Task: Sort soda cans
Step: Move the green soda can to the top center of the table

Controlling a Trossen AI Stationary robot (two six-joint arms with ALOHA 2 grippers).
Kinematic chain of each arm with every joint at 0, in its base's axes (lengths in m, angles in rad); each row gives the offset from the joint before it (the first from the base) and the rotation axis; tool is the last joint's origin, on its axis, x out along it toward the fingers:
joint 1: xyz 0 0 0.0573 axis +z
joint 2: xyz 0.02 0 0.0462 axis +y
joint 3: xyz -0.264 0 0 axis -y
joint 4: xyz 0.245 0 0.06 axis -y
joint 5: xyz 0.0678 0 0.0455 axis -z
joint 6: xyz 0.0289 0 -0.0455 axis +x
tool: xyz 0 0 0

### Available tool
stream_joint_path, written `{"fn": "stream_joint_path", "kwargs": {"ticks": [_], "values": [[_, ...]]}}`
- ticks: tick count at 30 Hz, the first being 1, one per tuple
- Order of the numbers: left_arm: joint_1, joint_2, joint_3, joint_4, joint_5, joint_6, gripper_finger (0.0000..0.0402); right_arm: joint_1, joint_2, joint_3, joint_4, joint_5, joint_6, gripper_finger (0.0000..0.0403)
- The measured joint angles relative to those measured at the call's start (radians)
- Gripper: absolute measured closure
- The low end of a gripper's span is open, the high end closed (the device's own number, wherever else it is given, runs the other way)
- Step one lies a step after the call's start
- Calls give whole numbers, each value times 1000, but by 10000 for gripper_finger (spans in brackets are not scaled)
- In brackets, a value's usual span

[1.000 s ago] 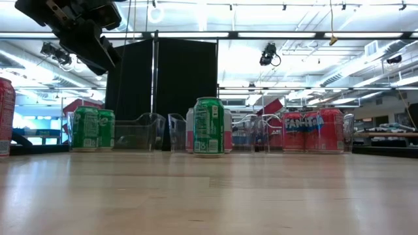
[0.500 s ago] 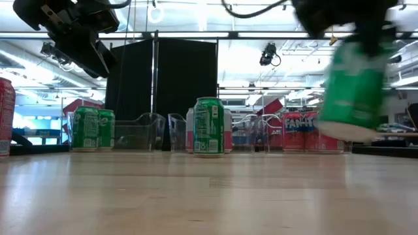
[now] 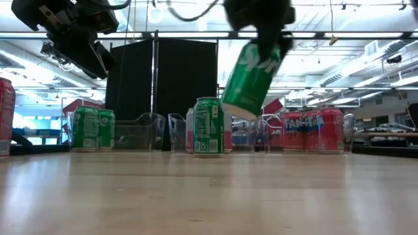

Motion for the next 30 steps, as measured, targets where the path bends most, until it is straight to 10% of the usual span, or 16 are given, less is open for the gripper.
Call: {"fn": "stream_joint_path", "kwargs": {"ticks": [11,30], "values": [[0,0,0,-22,10,-7,400,-15,411,540,-294,89,-230,137],[-1,0,0,-24,21,-19,401,-44,511,588,-296,40,-274,137]]}}
